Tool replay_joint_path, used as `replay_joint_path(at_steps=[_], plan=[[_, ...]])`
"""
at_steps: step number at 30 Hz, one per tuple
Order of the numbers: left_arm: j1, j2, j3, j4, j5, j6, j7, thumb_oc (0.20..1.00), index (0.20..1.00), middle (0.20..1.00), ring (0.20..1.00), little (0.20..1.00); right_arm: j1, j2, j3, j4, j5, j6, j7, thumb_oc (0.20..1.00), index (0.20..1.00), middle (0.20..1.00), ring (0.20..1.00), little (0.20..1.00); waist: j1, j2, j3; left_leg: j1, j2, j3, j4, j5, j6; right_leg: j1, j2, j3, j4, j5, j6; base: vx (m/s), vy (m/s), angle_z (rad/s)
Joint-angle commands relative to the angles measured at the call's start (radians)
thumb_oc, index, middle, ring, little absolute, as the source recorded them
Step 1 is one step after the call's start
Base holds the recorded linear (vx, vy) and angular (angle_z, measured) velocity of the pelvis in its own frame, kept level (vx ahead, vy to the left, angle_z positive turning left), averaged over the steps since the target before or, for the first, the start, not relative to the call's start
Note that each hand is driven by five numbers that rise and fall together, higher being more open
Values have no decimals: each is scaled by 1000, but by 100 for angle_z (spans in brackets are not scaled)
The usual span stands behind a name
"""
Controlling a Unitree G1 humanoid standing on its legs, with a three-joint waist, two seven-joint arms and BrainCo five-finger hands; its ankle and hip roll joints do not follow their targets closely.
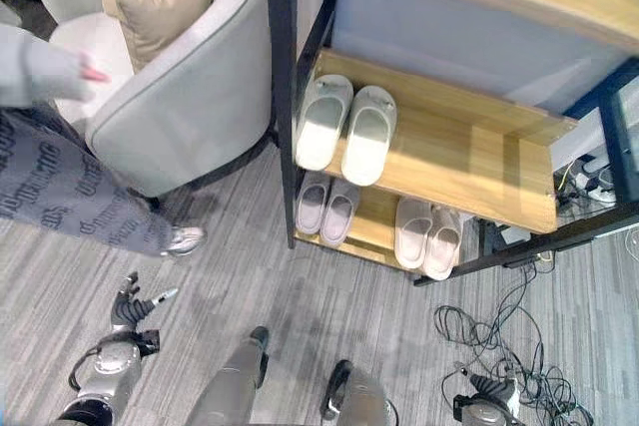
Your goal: Arrange the slippers neatly on the shoe rack.
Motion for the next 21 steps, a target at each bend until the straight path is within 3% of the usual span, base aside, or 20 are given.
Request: replay_joint_path(at_steps=[1, 6, 9, 14, 15, 16, 21], plan=[[-47, -6, 40, 35, 60, 16, -15, 1000, 1000, 1000, 1000, 1000, 1, -80, -40, -1, 11, 14, 12, 1000, 1000, 1000, 1000, 1000, -3, 42, 82, -14, 13, -34, -101, 112, -38, 6, 15, -13, -10, 55, 14, 190, -95, -10], [-21, -62, 74, 204, 95, 62, -23, 1000, 1000, 1000, 1000, 1000, 7, -76, -16, 10, 6, 18, 59, 1000, 1000, 1000, 1000, 1000, -20, 65, -10, 177, 37, 8, -327, 178, -40, 160, 62, 12, -235, 148, 47, 154, -55, -13], [-4, -84, 93, 255, 97, 76, -33, 1000, 1000, 1000, 1000, 1000, 6, -75, 7, 12, -7, 25, 84, 1000, 1000, 1000, 1000, 1000, -16, 78, -36, 249, 46, 28, -402, 196, -38, 219, 72, 26, -313, 181, 62, 105, -33, -37], [28, -113, 106, 306, 118, 102, -47, 1000, 1000, 1000, 1000, 1000, 28, -52, 32, -2, 3, 17, 118, 1000, 1000, 1000, 1000, 1000, -31, 95, -66, 311, 35, 50, -412, 173, -38, 314, 91, 56, -407, 190, 62, 51, -29, -26], [22, -120, 93, 300, 119, 100, -44, 1000, 1000, 1000, 1000, 1000, 35, -47, 12, -13, 39, 9, 115, 1000, 1000, 1000, 1000, 1000, -43, 104, -61, 290, 25, 52, -412, 193, -57, 320, 87, 40, -410, 181, 59, -73, -8, 3], [16, -127, 78, 296, 127, 92, -44, 1000, 1000, 1000, 1000, 1000, 28, -61, 17, -19, 32, -30, 108, 1000, 1000, 1000, 1000, 1000, -41, 107, -61, 284, 19, 46, -412, 192, -61, 318, 85, 37, -412, 178, 57, -76, 3, 17], [65, -143, 84, 302, 111, 89, -64, 1000, 1000, 1000, 1000, 1000, 34, -60, -1, -54, 61, -34, 107, 1000, 1000, 1000, 1000, 1000, -46, 129, -62, 313, 20, 61, -412, 168, -45, 318, 83, 65, -413, 179, 61, 31, 12, 8]])
